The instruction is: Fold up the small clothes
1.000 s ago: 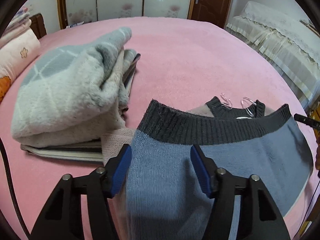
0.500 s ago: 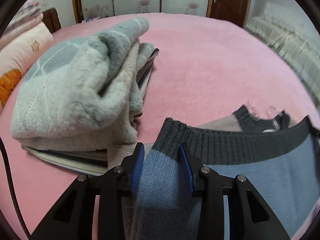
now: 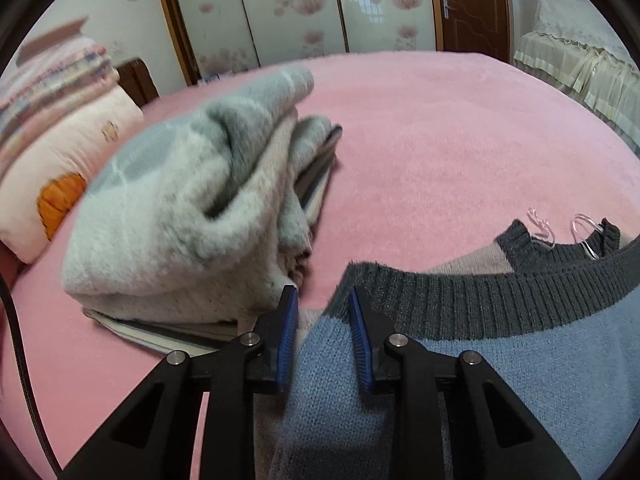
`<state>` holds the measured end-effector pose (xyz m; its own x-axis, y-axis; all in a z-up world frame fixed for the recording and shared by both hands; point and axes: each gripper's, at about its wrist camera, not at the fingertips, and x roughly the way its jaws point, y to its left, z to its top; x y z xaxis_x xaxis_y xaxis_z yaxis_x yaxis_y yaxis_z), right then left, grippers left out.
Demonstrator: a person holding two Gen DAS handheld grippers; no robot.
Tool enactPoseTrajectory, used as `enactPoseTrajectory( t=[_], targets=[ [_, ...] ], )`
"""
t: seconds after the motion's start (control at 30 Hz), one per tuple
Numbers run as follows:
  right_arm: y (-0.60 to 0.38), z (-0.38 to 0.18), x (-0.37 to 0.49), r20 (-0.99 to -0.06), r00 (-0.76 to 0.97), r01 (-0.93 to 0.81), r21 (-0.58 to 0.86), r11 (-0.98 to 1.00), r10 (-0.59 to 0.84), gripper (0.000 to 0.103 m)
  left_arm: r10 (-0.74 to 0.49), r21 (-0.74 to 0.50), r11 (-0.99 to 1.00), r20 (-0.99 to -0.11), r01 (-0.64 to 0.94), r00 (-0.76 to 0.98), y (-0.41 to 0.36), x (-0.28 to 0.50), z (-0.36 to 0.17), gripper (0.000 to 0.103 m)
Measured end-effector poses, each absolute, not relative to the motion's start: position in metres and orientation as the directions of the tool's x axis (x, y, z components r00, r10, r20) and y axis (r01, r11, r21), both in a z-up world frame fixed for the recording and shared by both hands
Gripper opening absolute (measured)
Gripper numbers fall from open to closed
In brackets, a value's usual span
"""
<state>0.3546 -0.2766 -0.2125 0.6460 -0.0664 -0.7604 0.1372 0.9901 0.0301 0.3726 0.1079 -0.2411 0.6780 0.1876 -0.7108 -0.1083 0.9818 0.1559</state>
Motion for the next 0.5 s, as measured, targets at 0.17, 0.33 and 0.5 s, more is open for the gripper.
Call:
enactPoseTrajectory(
  t=[0.17, 0.33, 0.5],
  targets=[
    [-0.275, -0.223, 0.359, -0.783, 0.616, 0.139, 0.001, 0.99, -0.086, 0.009, 0.241, 0.172, 0.97, -0.709, -0.17, 0.663, 0.117, 0.379, -0.247, 0.019],
    [-0.264, -0.224, 0.363, -0.8, 0.586, 0.128, -0.067, 0.99, -0.13, 0.013, 0.292, 0.26, 0.954, -0.708, -0.146, 0.643, 0.105, 0.382, -0.25, 0.02],
    [-0.259, -0.199, 0.35, -0.8, 0.579, 0.12, -0.106, 0.987, -0.156, 0.031, 0.278, 0.259, 0.958, -0.723, -0.124, 0.633, 0.106, 0.372, -0.233, 0.051]
  ],
)
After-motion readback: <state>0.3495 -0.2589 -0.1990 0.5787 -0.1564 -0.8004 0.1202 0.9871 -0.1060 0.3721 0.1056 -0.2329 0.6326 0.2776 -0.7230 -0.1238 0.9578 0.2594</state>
